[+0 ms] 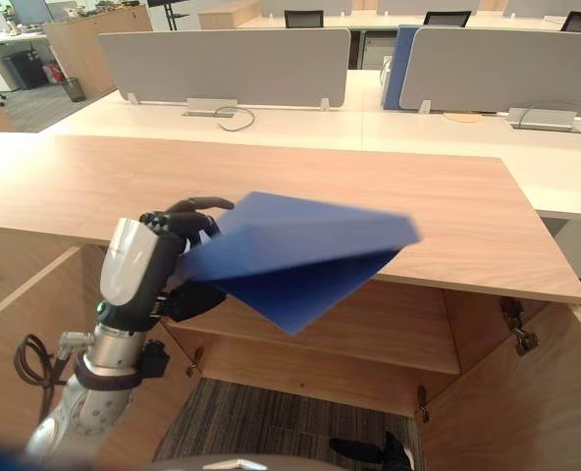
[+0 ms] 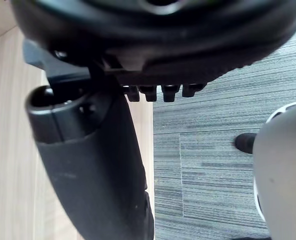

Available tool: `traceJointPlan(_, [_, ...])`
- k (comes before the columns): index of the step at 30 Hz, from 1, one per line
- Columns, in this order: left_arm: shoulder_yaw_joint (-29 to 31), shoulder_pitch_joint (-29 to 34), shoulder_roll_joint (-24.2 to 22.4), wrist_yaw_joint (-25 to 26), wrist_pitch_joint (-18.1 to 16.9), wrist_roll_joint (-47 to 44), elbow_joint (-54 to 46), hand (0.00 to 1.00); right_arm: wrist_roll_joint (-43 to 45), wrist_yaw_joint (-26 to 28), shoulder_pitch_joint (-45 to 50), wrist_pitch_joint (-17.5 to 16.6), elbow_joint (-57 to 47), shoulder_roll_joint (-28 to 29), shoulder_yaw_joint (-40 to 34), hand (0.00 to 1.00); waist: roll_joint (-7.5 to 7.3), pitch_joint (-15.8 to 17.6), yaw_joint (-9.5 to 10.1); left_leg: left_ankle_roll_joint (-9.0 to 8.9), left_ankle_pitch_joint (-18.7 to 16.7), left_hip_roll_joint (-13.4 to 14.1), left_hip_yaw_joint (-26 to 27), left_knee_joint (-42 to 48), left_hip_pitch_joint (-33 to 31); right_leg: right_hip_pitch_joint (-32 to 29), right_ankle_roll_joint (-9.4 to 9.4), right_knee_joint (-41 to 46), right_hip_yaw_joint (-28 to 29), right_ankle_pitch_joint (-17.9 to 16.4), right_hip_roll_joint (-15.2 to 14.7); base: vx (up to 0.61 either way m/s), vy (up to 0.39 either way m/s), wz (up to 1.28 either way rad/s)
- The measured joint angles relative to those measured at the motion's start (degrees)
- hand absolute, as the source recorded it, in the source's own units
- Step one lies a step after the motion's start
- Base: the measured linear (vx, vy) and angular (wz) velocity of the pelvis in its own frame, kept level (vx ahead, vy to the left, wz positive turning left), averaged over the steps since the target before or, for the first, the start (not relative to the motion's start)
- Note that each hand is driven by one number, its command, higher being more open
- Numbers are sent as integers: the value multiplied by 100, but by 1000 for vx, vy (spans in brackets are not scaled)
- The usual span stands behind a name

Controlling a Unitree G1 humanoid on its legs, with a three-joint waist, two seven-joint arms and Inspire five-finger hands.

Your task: Walk over to the cabinet, pick up the folder, carry it to the office cabinet, place the folder inside the office cabinet, then close the office cabinet door

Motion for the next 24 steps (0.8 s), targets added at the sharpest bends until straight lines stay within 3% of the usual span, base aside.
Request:
traceJointPlan(1, [1,73,-207,-84,-26,-589,-9,0,5,-2,0,1,1,-11,-10,100,6,-3,-5,0,0,9,22,0,-9,-41,-4,21,50,3,3,-17,21,-21])
traceJointPlan(3, [58,238,-687,-399,124,-2593,53,0,233,-9,31,1,-1,7,-205,100,17,-11,-20,-8,-7,44,65,1,9,-115,-13,81,166,9,19,-26,19,-25])
traceJointPlan(4, [71,251,-737,-425,136,-2788,72,0,261,-10,36,3,-5,8,-221,100,20,-12,-20,-9,-8,50,80,1,13,-121,-16,87,181,11,23,-34,14,-29])
traceJointPlan(6, [133,413,-1113,-552,199,-4233,161,0,566,-24,131,-11,-123,56,-238,100,-31,11,-34,-10,-55,123,304,1,113,-182,-39,121,418,36,81,-41,16,-45])
traceJointPlan(9, [120,459,-1558,-557,269,-5125,343,0,906,-93,542,-41,-961,226,-193,100,-88,56,-137,-20,-95,189,675,2,214,-354,-48,248,777,65,128,-70,18,-63])
traceJointPlan(15, [-137,571,-1765,-871,389,-5830,346,0,1360,-210,1895,-123,-3645,735,132,100,-148,128,-471,-102,-250,299,1580,12,493,-665,-26,446,1599,137,248,-36,20,-80])
traceJointPlan(18, [-193,570,-1891,-1092,390,-6039,346,0,1560,-246,2694,-291,-5558,1002,400,100,-116,153,-672,-152,-472,397,2243,274,578,-947,-11,691,2211,128,353,-10,-17,-98])
traceJointPlan(20, [-195,572,-1920,-1131,386,-6040,344,0,1540,-326,2885,-387,-6272,1024,514,100,-94,167,-769,-180,-553,463,2466,384,604,-1051,2,787,2427,121,416,7,-53,-81])
traceJointPlan(24, [-201,561,-1924,-1230,386,-6073,341,0,1081,-466,3183,-511,-7941,1001,669,100,-15,212,-812,-236,-676,572,2884,562,739,-1138,21,910,2779,110,589,6,-70,-49])
